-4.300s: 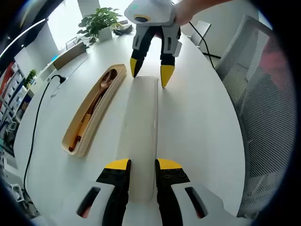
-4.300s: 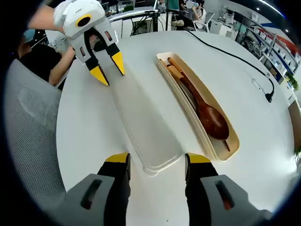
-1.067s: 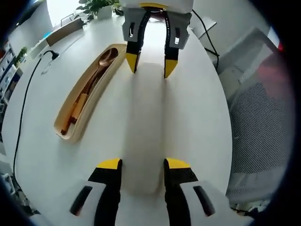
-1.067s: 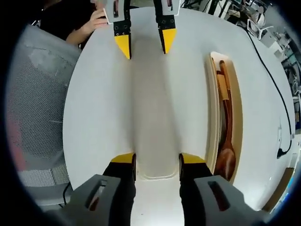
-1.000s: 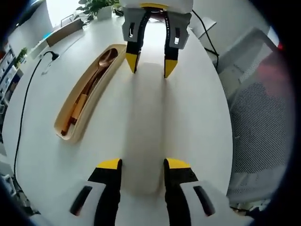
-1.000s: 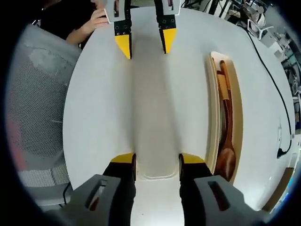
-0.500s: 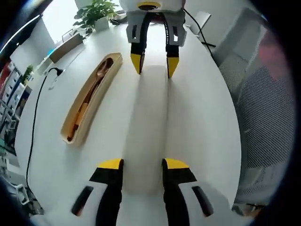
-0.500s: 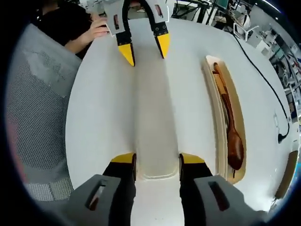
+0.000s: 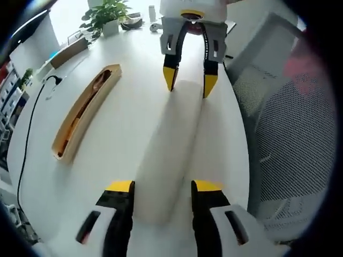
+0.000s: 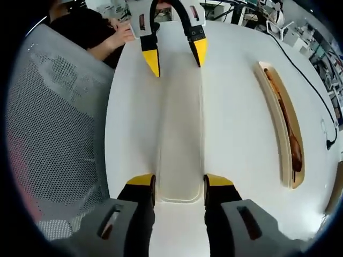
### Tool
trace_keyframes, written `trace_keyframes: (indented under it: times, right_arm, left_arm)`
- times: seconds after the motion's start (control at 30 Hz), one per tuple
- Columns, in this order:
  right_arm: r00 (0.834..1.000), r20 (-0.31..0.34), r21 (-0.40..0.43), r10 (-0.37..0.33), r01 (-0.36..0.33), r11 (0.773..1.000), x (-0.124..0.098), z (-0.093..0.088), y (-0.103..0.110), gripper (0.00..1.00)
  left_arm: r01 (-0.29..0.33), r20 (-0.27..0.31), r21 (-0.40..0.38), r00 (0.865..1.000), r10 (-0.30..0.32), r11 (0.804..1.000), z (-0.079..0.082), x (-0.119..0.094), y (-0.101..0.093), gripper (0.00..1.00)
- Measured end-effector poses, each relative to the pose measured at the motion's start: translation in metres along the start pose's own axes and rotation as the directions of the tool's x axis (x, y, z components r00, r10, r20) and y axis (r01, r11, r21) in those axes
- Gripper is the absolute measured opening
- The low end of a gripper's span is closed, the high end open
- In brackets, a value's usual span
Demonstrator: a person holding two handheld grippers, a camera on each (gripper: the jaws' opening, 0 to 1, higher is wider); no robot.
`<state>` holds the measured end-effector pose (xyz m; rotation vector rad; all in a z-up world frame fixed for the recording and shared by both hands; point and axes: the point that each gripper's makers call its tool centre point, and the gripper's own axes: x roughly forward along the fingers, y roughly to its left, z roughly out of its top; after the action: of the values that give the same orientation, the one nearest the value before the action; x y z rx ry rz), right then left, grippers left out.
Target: Arrange the utensils inside the cutlery case until each visible utensil rests in its matching compartment.
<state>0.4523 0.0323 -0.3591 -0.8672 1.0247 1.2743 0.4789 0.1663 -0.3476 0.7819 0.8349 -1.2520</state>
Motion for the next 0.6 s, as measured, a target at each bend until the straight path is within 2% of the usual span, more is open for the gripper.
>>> trace_keyframes:
  times: [0.1, 0.13, 0.17, 0.2, 0.27, 0.3, 0.37, 0.43, 0.5, 0.6]
  right_arm:
    - [1.000, 0.006, 0.009, 0.001, -0.001, 1.000, 0.000, 0.000, 0.005, 0.34]
    - [1.000, 0.008, 0.011, 0.005, -0.005, 1.000, 0.001, 0.000, 0.010, 0.34]
    - [1.000, 0.010, 0.005, 0.006, -0.007, 1.000, 0.001, 0.000, 0.013, 0.34]
    - [1.000, 0.012, 0.000, 0.007, -0.007, 1.000, 0.001, 0.000, 0.015, 0.34]
    - [1.000, 0.010, -0.016, 0.010, -0.010, 1.000, 0.001, -0.001, 0.026, 0.34]
    - [1.000, 0.015, -0.026, 0.014, -0.014, 1.000, 0.001, -0.001, 0.030, 0.34]
    - [1.000, 0.010, -0.037, 0.020, -0.019, 0.999, 0.001, -0.002, 0.041, 0.34]
    - [1.000, 0.014, -0.049, 0.019, -0.019, 0.999, 0.002, -0.003, 0.050, 0.34]
    - [1.000, 0.020, -0.041, 0.020, -0.019, 0.999, 0.002, -0.002, 0.055, 0.34]
    - [0.999, 0.029, -0.030, 0.018, -0.017, 0.999, 0.002, -0.003, 0.060, 0.34]
  left_arm:
    - [0.001, 0.000, 0.029, 1.000, -0.001, 1.000, -0.001, 0.003, -0.012, 0.62]
    - [0.000, -0.001, 0.062, 1.000, 0.000, 0.998, -0.003, 0.004, -0.015, 0.63]
    - [0.000, 0.039, 0.053, 0.999, -0.002, 0.999, 0.002, 0.004, -0.017, 0.63]
    - [-0.002, 0.022, 0.051, 1.000, 0.001, 0.999, -0.001, 0.003, -0.018, 0.66]
    - [-0.001, 0.029, 0.060, 1.000, -0.001, 0.998, -0.001, 0.005, -0.021, 0.72]
    - [0.018, 0.031, 0.052, 0.999, -0.020, 0.998, 0.000, 0.005, -0.026, 0.72]
    - [0.069, 0.007, 0.026, 0.998, -0.070, 0.997, -0.003, 0.006, -0.038, 0.63]
    - [0.046, 0.008, 0.063, 0.999, -0.046, 0.997, -0.001, 0.004, -0.040, 0.50]
    - [0.064, -0.002, 0.029, 0.998, -0.064, 0.998, -0.003, 0.003, -0.050, 0.44]
    - [0.060, 0.009, 0.043, 0.998, -0.061, 0.997, -0.003, 0.001, -0.060, 0.40]
